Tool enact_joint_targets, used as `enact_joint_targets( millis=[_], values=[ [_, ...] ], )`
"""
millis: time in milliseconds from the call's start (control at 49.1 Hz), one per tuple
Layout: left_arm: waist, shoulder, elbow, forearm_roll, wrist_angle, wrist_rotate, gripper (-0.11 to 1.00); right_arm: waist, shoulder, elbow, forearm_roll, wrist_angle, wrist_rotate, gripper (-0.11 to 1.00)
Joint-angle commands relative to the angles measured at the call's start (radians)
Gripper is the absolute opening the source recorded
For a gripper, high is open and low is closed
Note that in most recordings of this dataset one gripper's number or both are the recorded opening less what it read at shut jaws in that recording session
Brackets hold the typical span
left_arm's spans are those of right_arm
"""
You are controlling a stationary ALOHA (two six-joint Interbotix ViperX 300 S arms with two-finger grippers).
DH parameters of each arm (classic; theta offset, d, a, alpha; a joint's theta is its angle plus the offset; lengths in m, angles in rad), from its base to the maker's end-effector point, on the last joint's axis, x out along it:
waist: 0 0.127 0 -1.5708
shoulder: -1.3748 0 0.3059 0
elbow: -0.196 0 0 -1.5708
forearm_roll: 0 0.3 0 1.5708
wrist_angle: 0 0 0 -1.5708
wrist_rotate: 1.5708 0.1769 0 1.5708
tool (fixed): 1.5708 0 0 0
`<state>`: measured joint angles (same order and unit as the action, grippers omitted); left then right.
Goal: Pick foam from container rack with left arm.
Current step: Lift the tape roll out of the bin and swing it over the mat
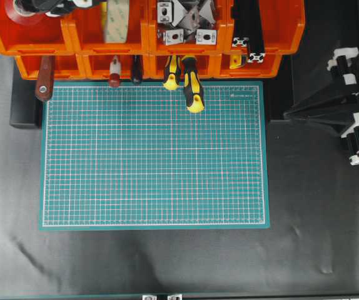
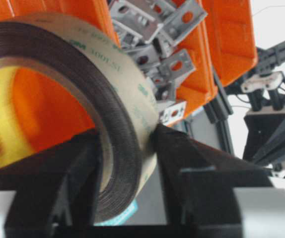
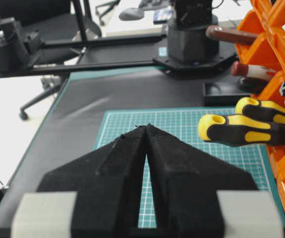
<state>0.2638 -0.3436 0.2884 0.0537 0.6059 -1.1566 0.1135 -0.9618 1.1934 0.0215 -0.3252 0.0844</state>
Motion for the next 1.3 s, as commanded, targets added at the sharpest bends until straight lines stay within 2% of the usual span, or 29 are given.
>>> enact_joint_targets(
  millis=[0,122,367,570,693,815,1019,1161,1283],
  values=[
    [-0.003,-0.028,0.002,0.003,-0.018,0.002,0.30,0.002,0.005,-0.015,0.000,-0.012,0.000,0.00],
    [-0.003,-0.046,0.017,0.003,-0.072,0.005,0.29,0.002,0.003,-0.017,0.000,-0.012,0.000,0.00],
    [-0.031,-0.080,0.026,0.003,-0.279,0.002,0.28,0.002,-0.005,-0.018,0.000,-0.015,-0.002,0.00],
    [-0.121,-0.100,0.020,0.003,-0.426,0.012,0.27,0.002,-0.014,-0.018,0.002,-0.012,-0.002,0.00],
    [-0.215,-0.118,0.040,0.005,-0.488,0.035,0.27,0.002,-0.020,-0.020,0.000,-0.014,-0.002,0.00],
    [-0.328,-0.124,0.071,0.008,-0.495,0.109,0.27,0.002,-0.025,-0.020,0.000,-0.012,-0.002,0.00],
    [-0.506,-0.078,0.141,0.006,-0.494,0.296,0.27,0.002,-0.038,-0.025,0.000,-0.009,0.002,0.00],
    [-0.578,0.011,0.167,0.008,-0.486,0.411,0.27,0.002,-0.060,-0.032,0.000,0.002,0.003,0.00],
    [-0.595,0.100,0.163,0.008,-0.433,0.462,0.27,0.002,-0.087,-0.041,0.000,0.028,0.003,0.00]
  ],
)
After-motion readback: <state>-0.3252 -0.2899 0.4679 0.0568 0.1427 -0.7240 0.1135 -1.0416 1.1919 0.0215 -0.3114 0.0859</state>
